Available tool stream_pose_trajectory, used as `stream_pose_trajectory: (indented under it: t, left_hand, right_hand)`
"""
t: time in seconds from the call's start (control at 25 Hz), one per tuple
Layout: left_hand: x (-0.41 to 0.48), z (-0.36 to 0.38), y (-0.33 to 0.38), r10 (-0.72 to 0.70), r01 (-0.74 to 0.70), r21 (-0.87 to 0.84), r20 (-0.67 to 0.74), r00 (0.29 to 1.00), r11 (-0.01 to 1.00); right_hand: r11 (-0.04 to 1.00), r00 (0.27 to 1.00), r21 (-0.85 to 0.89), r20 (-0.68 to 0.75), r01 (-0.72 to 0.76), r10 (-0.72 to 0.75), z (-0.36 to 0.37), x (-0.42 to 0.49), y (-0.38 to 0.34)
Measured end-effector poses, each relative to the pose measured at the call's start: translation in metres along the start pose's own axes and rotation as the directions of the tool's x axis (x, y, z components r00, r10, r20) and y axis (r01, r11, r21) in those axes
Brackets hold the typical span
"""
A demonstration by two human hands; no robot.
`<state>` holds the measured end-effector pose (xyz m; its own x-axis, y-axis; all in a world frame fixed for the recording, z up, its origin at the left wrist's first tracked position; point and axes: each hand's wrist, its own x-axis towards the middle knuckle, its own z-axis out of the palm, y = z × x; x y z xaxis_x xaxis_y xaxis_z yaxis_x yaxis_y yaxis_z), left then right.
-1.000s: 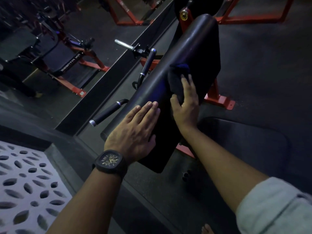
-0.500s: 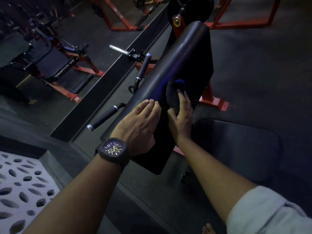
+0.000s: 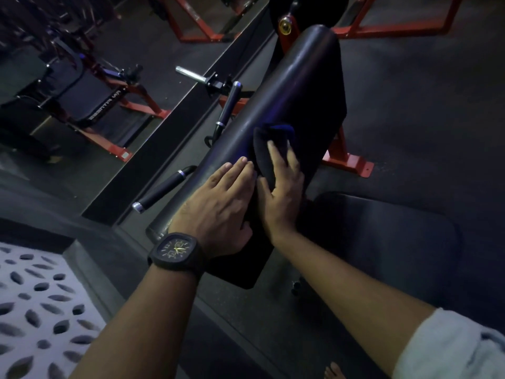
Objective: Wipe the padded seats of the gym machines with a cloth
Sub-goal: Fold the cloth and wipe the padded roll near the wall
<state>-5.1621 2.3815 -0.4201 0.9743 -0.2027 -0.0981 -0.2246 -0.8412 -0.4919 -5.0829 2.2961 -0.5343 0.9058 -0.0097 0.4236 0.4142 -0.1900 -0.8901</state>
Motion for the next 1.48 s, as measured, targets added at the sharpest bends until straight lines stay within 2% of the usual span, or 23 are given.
stream_pose_trajectory:
  t: [0.08,0.2,0.24,0.28,0.36,0.4,0.52,0.56,0.64,0.72,0.8,0.88,0.92,0.96,1.04,1.08,1.16,1.2,1.24,1.28,1.36,1.4,1.48]
  left_hand:
    - [0.0,0.001,0.0,-0.01,0.01,0.006,0.017,1.0,1.0]
    - [0.001,0.003,0.0,-0.007,0.005,0.041,0.034,0.999,0.999]
    - [0.0,0.003,0.0,-0.009,0.007,0.043,0.045,0.999,0.999]
    - [0.0,0.003,0.001,-0.014,0.012,0.039,0.053,0.998,0.999]
    - [0.002,0.003,0.0,-0.017,0.015,0.038,0.053,0.998,0.999]
    - [0.002,0.003,0.001,-0.01,0.007,0.048,0.055,0.998,0.999]
    - [0.003,0.004,0.001,-0.003,-0.003,0.077,0.081,0.997,0.997]
    - [0.003,0.003,0.001,-0.005,-0.002,0.083,0.089,0.996,0.997]
    - [0.005,0.003,0.002,0.0,-0.008,0.09,0.089,0.996,0.996]
    - [0.005,0.003,0.003,0.004,-0.013,0.088,0.096,0.995,0.996]
    - [0.005,0.003,0.003,0.007,-0.016,0.089,0.106,0.994,0.996]
    - [0.005,0.003,0.003,0.01,-0.02,0.095,0.107,0.994,0.995]
    - [0.005,0.003,0.003,0.007,-0.018,0.092,0.109,0.994,0.996]
    - [0.005,0.004,0.003,0.004,-0.013,0.083,0.105,0.994,0.996]
    - [0.006,0.004,0.003,0.007,-0.014,0.076,0.089,0.996,0.997]
    - [0.006,0.004,0.003,0.012,-0.019,0.081,0.089,0.996,0.997]
    - [0.005,0.005,0.002,0.012,-0.022,0.097,0.097,0.995,0.995]
    - [0.005,0.005,0.003,0.013,-0.023,0.101,0.1,0.995,0.995]
    - [0.005,0.004,0.003,0.012,-0.022,0.102,0.104,0.994,0.994]
    - [0.005,0.004,0.003,0.009,-0.02,0.102,0.106,0.994,0.995]
    - [0.006,0.004,0.002,0.013,-0.024,0.107,0.102,0.995,0.994]
    - [0.006,0.004,0.002,0.018,-0.03,0.108,0.103,0.995,0.994]
    - [0.006,0.004,0.002,0.023,-0.035,0.117,0.108,0.994,0.992]
  right_hand:
    - [0.974,0.974,-0.049,0.06,0.222,-0.219,-0.006,0.016,0.028]
    - [0.957,0.956,0.053,-0.058,-0.286,0.289,0.0,0.04,0.034]
    - [0.952,0.95,0.046,-0.056,-0.303,0.306,0.001,0.035,0.025]
    - [0.993,0.993,-0.018,-0.042,-0.115,0.114,-0.001,0.024,0.023]
    - [0.95,0.951,-0.082,0.1,0.301,-0.293,-0.009,0.016,0.043]
    - [0.939,0.941,-0.092,0.099,0.332,-0.324,-0.011,0.026,0.055]
    - [0.974,0.971,0.046,-0.082,-0.22,0.223,0.001,0.036,0.048]
    - [0.966,0.963,0.016,-0.082,-0.257,0.257,0.004,0.028,0.038]
    - [0.99,0.991,-0.061,0.059,0.127,-0.123,-0.004,0.002,0.034]
    - [0.923,0.914,-0.03,0.153,0.384,-0.376,-0.016,0.013,0.055]
    - [0.998,0.998,0.004,0.035,0.06,-0.06,-0.007,0.034,0.068]
    - [0.893,0.9,0.163,-0.059,-0.419,0.433,0.005,0.034,0.044]
    - [0.916,0.916,0.119,-0.078,-0.383,0.393,0.005,0.023,0.031]
    - [0.989,0.988,0.032,-0.041,-0.145,0.147,0.0,0.008,0.026]
    - [0.943,0.936,-0.024,0.137,0.331,-0.325,-0.01,0.002,0.049]
    - [0.935,0.93,-0.049,0.13,0.352,-0.343,-0.012,0.015,0.062]
    - [0.984,0.985,0.052,-0.012,-0.172,0.173,-0.004,0.035,0.068]
    - [0.911,0.913,0.094,-0.049,-0.401,0.406,0.001,0.034,0.063]
    - [0.901,0.901,0.063,-0.045,-0.428,0.431,0.0,0.026,0.055]
    - [0.97,0.971,-0.013,-0.002,-0.241,0.241,-0.005,0.013,0.05]
    - [0.995,0.984,-0.033,0.157,0.095,-0.089,-0.011,0.006,0.075]
    - [0.998,0.989,-0.027,0.138,0.051,-0.047,-0.011,0.017,0.089]
    - [0.898,0.901,0.077,0.031,-0.434,0.433,-0.003,0.03,0.092]
